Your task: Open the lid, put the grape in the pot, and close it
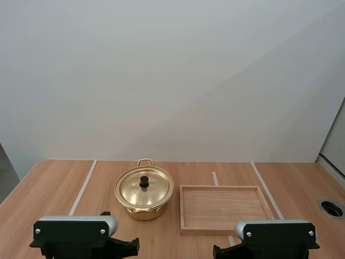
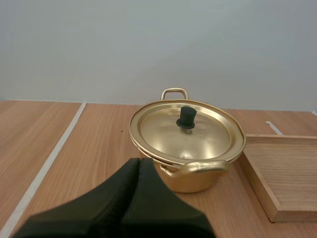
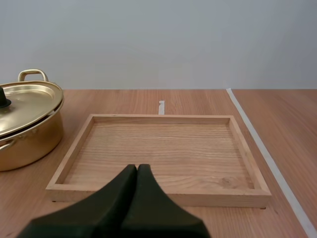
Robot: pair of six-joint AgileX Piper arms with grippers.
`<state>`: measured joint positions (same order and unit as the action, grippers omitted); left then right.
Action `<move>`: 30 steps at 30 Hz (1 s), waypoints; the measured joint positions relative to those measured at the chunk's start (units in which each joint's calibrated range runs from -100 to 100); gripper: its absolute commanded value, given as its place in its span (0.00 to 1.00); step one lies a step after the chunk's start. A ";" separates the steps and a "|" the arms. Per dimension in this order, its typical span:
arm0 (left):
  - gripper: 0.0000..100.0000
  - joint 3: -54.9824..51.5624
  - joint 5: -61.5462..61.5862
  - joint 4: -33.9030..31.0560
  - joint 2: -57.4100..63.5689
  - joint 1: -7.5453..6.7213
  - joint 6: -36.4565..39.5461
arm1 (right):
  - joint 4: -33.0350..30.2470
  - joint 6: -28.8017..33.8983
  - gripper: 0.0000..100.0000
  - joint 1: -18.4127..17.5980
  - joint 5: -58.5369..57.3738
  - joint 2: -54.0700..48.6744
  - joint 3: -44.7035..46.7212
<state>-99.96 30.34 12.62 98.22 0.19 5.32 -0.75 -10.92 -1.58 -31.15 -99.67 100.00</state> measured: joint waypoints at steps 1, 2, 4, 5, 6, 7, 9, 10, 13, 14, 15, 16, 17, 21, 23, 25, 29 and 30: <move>0.00 0.00 0.00 0.00 0.00 0.00 0.00 | 0.00 0.00 0.00 0.00 0.00 0.00 0.00; 0.00 0.00 -0.38 0.00 0.00 0.00 0.00 | 0.00 0.00 0.00 0.00 0.00 0.00 0.00; 0.00 0.00 -1.40 0.00 0.00 0.00 0.04 | 0.00 0.00 0.00 0.00 0.00 0.00 0.00; 0.00 0.00 -1.77 0.00 0.00 0.00 0.12 | 0.00 0.00 0.00 0.00 0.00 0.00 0.00; 0.00 0.00 -2.20 0.00 0.00 0.00 0.12 | 0.00 0.00 0.00 0.00 0.00 0.00 0.00; 0.00 0.00 -2.33 0.00 0.00 0.00 0.12 | 0.00 0.00 0.00 0.00 0.00 0.00 0.00; 0.00 0.00 -2.41 0.00 0.00 0.00 0.12 | 0.00 0.00 0.00 0.00 -0.18 0.00 0.00; 0.00 0.00 -2.41 0.00 0.00 0.00 0.12 | 0.00 0.00 0.00 0.00 -0.18 0.00 0.00; 0.00 0.00 -2.41 0.00 0.00 0.00 0.12 | 0.00 0.00 0.00 0.00 -0.33 0.00 0.00; 0.00 0.00 -2.56 0.00 0.00 0.00 0.12 | 0.00 0.00 0.00 0.00 -0.33 0.00 0.00; 0.00 0.00 -2.56 0.00 0.00 0.00 0.12 | 0.00 0.00 0.00 0.00 -0.33 0.00 0.00; 0.00 0.00 -2.56 0.00 0.00 0.00 0.12 | 0.00 0.00 0.00 0.00 -0.33 0.00 0.00; 0.00 0.00 -2.56 0.00 0.54 0.06 0.12 | 0.00 0.00 0.00 0.00 -0.33 0.00 0.00; 0.00 0.00 -2.99 0.00 1.40 0.31 0.12 | 0.00 0.00 0.00 0.00 -0.33 0.00 0.00; 0.00 0.00 -2.99 0.00 1.40 0.32 0.12 | 0.00 0.00 0.00 0.00 -0.33 0.00 0.00; 0.00 0.00 -2.99 0.00 1.40 0.32 0.12 | 0.00 0.00 0.00 0.00 -0.33 0.00 0.00; 0.00 0.00 -2.99 0.00 1.40 0.32 0.12 | 0.00 0.00 0.00 0.00 -0.33 0.00 0.00; 0.00 0.00 -2.99 0.00 1.40 0.32 0.12 | 0.00 0.00 0.00 0.00 -0.33 0.00 -0.03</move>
<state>-99.96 27.35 12.62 99.62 0.51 5.44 -0.75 -10.92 -1.58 -31.48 -99.67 99.97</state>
